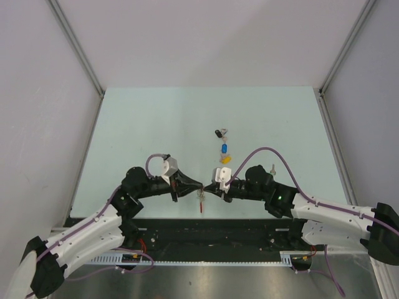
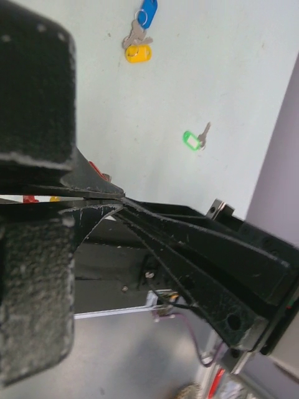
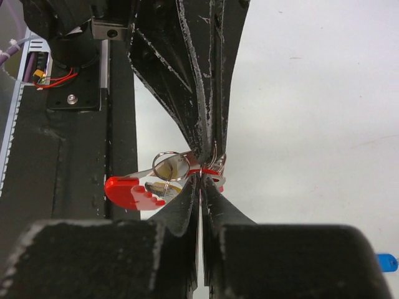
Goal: Put the keys on the keyring
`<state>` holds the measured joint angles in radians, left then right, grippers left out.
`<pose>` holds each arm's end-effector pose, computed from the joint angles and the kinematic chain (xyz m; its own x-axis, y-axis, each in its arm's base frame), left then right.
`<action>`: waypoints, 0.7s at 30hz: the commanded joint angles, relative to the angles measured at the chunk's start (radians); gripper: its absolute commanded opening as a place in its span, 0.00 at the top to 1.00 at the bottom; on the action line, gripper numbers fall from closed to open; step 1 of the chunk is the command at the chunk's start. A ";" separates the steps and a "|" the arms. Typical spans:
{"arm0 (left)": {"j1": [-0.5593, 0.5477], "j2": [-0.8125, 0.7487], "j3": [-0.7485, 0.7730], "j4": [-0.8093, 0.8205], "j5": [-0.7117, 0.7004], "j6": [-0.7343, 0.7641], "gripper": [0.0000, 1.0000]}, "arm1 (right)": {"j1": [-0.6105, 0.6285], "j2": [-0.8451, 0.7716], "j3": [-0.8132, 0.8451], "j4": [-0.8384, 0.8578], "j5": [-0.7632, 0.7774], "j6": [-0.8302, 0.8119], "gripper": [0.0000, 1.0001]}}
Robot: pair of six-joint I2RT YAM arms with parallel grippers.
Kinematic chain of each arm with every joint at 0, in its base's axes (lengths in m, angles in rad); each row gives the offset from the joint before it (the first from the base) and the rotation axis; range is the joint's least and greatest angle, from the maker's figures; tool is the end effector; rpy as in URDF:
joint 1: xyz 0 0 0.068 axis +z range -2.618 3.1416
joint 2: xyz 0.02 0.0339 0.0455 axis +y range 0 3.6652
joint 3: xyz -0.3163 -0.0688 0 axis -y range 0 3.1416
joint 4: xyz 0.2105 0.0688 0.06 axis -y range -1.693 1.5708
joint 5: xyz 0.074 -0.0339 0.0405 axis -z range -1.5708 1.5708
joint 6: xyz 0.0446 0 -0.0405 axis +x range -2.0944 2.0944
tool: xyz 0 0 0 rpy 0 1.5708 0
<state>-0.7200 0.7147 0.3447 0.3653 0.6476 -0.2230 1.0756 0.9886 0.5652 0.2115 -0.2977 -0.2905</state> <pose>0.0639 -0.0919 0.3001 -0.2201 -0.0416 -0.9746 0.9544 0.1975 -0.2239 0.0724 0.1617 0.3214 0.1842 -0.2352 -0.9543 -0.9651 0.1405 -0.2209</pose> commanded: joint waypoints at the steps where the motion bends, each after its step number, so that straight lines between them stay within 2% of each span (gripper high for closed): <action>1: -0.021 -0.046 -0.038 0.245 -0.178 -0.111 1.00 | 0.030 0.013 0.035 0.008 0.029 -0.007 1.00; 9: -0.157 0.002 -0.096 0.411 -0.461 -0.157 1.00 | 0.075 0.035 0.035 0.031 0.163 -0.021 1.00; 13: -0.193 0.034 -0.162 0.594 -0.578 -0.205 1.00 | 0.083 0.036 0.035 0.035 0.206 -0.022 1.00; 17: -0.203 0.068 -0.164 0.601 -0.553 -0.213 0.98 | 0.083 0.028 0.035 0.025 0.235 -0.025 1.00; 19: -0.203 0.055 -0.154 0.568 -0.530 -0.197 0.78 | 0.084 0.021 0.035 0.014 0.247 -0.029 1.00; 21: -0.203 0.019 -0.135 0.457 -0.532 -0.171 0.61 | 0.083 0.015 0.035 0.008 0.250 -0.032 1.00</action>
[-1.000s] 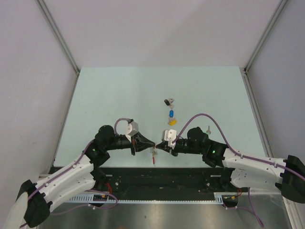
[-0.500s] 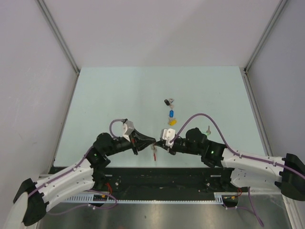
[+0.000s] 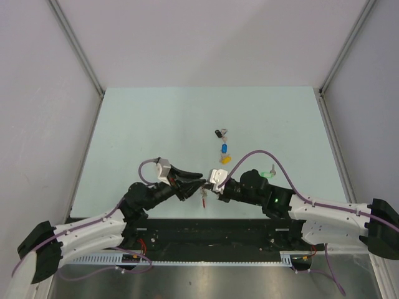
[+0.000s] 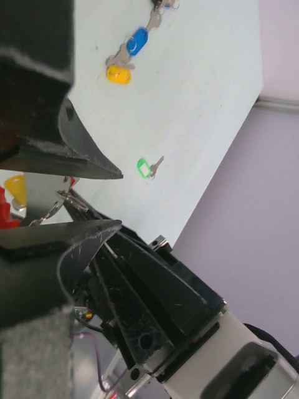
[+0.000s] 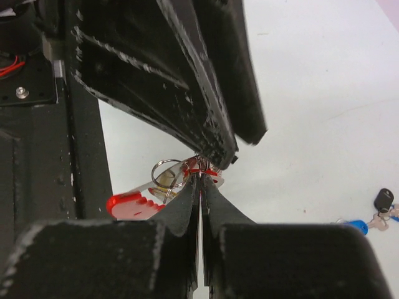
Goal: Put the keys on the keyring
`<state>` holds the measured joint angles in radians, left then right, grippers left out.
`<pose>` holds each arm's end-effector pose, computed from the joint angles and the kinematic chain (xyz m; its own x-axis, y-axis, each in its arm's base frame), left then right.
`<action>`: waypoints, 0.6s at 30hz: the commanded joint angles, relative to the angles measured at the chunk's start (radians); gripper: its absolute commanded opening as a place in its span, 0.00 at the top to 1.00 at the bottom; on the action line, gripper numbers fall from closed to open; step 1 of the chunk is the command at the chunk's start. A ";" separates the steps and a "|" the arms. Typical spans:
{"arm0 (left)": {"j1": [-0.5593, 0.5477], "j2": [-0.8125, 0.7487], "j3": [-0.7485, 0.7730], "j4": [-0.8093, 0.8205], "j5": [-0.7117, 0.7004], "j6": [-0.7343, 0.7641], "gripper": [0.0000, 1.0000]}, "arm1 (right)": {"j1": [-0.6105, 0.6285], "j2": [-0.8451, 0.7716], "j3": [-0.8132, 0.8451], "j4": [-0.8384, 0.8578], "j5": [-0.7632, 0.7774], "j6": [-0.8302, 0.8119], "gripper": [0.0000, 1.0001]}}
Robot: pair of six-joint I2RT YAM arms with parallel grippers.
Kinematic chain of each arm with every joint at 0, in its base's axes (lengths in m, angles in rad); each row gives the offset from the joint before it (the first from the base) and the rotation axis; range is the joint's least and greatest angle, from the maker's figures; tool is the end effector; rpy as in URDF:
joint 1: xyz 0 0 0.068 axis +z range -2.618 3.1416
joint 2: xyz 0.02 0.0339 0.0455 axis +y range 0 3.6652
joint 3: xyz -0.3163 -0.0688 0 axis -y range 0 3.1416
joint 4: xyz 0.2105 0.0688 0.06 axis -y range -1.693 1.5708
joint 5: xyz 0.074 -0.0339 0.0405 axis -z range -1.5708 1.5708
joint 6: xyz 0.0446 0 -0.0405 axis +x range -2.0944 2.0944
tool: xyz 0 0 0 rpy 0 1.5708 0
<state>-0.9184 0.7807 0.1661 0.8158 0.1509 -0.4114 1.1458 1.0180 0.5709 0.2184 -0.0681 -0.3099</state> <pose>0.0661 -0.0975 0.2873 -0.2387 -0.3388 -0.9101 0.8505 0.3793 -0.3643 0.0735 0.1699 0.3189 0.1965 -0.3037 -0.9323 -0.9202 0.2713 -0.2823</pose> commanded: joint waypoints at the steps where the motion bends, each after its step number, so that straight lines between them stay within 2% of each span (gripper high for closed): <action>1: -0.005 -0.091 0.058 -0.050 -0.045 0.060 0.58 | 0.014 -0.015 0.027 -0.005 0.022 -0.014 1.00; 2: -0.004 -0.112 0.079 -0.199 -0.050 0.081 0.55 | 0.012 -0.018 0.029 -0.007 0.022 -0.014 1.00; 4: 0.007 -0.159 0.153 -0.341 -0.047 0.158 0.53 | 0.012 -0.018 0.027 -0.010 0.019 -0.018 1.00; 7: 0.062 -0.172 0.265 -0.594 0.054 0.258 0.46 | 0.012 -0.016 0.029 -0.011 0.019 -0.021 1.00; 8: 0.082 -0.164 0.295 -0.653 0.131 0.285 0.44 | 0.012 -0.016 0.029 -0.011 0.016 -0.023 1.00; 9: 0.104 -0.150 0.359 -0.779 0.189 0.319 0.43 | 0.012 -0.015 0.027 -0.013 0.013 -0.024 1.00; 12: 0.151 -0.075 0.494 -0.967 0.310 0.457 0.41 | 0.012 -0.015 0.029 -0.016 0.011 -0.028 1.00; 13: 0.153 -0.045 0.530 -1.080 0.325 0.526 0.41 | 0.014 -0.016 0.029 -0.016 0.011 -0.028 1.00; 18: 0.153 0.123 0.702 -1.254 0.427 0.612 0.41 | 0.012 -0.012 0.029 -0.017 0.010 -0.028 1.00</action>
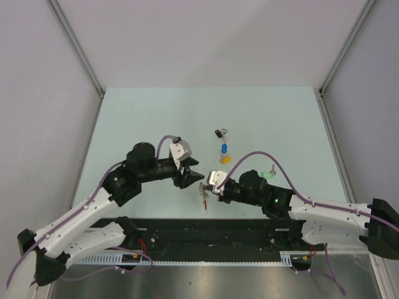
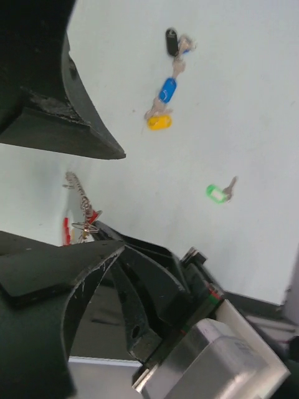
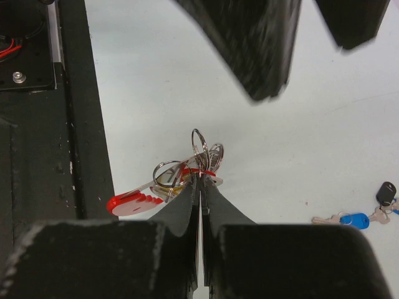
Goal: Put the keys on the keyring
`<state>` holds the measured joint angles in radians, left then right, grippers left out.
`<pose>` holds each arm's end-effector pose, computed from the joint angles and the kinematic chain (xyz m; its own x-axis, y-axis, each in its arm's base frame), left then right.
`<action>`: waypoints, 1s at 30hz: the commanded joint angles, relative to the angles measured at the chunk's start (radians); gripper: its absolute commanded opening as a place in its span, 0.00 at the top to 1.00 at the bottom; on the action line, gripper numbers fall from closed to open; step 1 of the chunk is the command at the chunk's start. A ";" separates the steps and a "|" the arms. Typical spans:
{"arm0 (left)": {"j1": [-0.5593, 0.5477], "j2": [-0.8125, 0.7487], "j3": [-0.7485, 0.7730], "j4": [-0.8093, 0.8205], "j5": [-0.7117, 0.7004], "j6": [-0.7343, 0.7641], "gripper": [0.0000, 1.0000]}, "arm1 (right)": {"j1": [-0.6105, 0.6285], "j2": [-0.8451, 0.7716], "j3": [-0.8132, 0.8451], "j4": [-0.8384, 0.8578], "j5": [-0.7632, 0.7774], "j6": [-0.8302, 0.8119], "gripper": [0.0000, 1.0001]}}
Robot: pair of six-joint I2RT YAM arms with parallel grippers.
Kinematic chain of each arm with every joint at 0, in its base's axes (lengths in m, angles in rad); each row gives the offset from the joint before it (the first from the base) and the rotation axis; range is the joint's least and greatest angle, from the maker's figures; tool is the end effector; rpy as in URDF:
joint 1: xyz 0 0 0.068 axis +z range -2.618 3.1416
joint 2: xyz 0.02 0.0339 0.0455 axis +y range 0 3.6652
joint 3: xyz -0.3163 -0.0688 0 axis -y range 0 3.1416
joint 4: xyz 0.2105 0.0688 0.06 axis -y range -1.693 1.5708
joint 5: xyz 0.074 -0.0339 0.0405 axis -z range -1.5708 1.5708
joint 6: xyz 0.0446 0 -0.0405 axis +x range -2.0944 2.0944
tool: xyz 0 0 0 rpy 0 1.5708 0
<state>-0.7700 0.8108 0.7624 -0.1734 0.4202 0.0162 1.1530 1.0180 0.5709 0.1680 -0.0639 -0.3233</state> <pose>0.0786 -0.1016 0.3673 -0.1430 0.1593 -0.9768 0.9237 0.3759 -0.0739 0.0719 0.1690 0.3131 0.1917 -0.3496 -0.9171 -0.9240 0.2507 -0.2887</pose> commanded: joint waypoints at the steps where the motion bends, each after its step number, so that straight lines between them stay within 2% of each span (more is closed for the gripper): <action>1: 0.005 0.111 0.124 -0.291 0.164 0.186 0.41 | 0.005 -0.010 0.029 0.033 0.009 -0.014 1.00; 8: -0.003 0.221 0.239 -0.397 0.166 0.133 0.44 | 0.005 -0.009 0.029 0.031 0.007 -0.014 1.00; 27: -0.094 0.360 0.325 -0.451 0.028 0.162 0.53 | 0.005 -0.007 0.029 0.034 -0.002 -0.013 1.00; 30: -0.095 0.364 0.327 -0.456 0.023 0.166 0.57 | 0.005 -0.007 0.029 0.031 -0.004 -0.013 1.00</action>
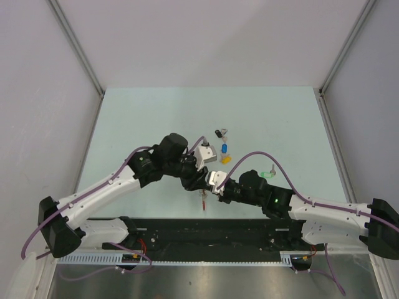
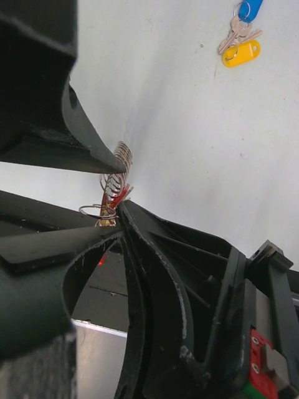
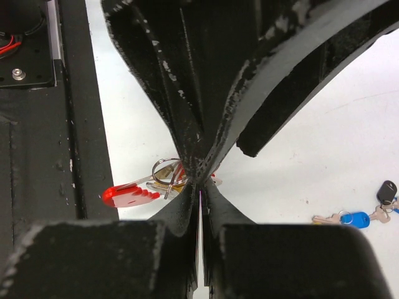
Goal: Put the keys on the keyring
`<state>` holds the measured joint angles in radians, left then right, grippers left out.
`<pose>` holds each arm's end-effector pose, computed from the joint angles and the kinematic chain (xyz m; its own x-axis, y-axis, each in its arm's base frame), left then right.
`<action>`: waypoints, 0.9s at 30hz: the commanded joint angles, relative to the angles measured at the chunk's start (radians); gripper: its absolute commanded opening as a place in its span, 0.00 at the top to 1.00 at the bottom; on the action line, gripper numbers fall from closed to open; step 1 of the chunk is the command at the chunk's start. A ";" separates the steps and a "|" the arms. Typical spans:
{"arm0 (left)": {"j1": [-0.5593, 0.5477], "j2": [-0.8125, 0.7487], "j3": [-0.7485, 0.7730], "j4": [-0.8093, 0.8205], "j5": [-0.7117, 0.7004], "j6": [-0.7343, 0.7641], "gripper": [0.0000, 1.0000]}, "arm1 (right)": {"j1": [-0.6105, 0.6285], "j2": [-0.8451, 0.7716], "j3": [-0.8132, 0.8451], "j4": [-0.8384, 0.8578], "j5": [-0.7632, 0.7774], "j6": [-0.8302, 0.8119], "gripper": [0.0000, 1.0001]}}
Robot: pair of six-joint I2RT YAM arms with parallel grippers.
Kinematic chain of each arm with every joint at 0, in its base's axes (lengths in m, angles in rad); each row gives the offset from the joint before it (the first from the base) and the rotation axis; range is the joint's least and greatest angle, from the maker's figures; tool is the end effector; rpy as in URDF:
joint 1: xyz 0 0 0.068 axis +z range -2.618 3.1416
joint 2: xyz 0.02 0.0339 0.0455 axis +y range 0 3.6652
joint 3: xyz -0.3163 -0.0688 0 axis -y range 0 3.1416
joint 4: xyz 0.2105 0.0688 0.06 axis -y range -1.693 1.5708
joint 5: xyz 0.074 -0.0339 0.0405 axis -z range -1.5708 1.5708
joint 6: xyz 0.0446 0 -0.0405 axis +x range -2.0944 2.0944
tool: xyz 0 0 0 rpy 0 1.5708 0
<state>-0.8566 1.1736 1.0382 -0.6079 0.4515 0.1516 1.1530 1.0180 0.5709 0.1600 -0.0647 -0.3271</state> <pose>0.1152 -0.1626 0.3590 -0.3037 0.5578 -0.7724 0.9470 0.2654 -0.1807 0.0717 0.1687 0.3122 0.1923 -0.3570 -0.9141 -0.9245 0.2466 -0.2908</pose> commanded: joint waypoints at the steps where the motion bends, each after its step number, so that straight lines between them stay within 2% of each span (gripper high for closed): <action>1: -0.009 0.001 0.051 -0.021 -0.010 0.032 0.62 | 0.005 -0.007 0.027 0.039 -0.003 -0.009 1.00; 4: -0.009 0.000 0.051 -0.030 -0.010 0.037 0.74 | 0.005 -0.007 0.029 0.041 -0.003 -0.009 1.00; 6: -0.009 -0.003 0.051 -0.038 -0.008 0.043 0.77 | 0.005 -0.006 0.029 0.039 -0.004 -0.009 1.00; 8: -0.009 -0.006 0.046 -0.039 -0.002 0.048 0.88 | 0.005 -0.007 0.029 0.041 -0.003 -0.009 1.00; 9: -0.009 -0.008 0.045 -0.039 0.001 0.048 1.00 | 0.005 -0.007 0.029 0.039 -0.003 -0.009 1.00; 14: -0.009 -0.043 0.003 0.000 0.006 0.022 0.99 | 0.005 -0.010 0.029 0.036 -0.001 -0.007 1.00; 18: -0.007 -0.103 -0.058 0.098 -0.023 -0.040 1.00 | 0.005 -0.013 0.029 0.033 -0.006 -0.007 1.00; 27: -0.009 -0.244 -0.248 0.424 -0.123 -0.225 1.00 | 0.008 -0.013 0.029 0.041 -0.029 -0.003 1.00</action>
<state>-0.8639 1.0012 0.8448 -0.4026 0.3962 0.0360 1.1530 1.0172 0.5709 0.1608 -0.0719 -0.3271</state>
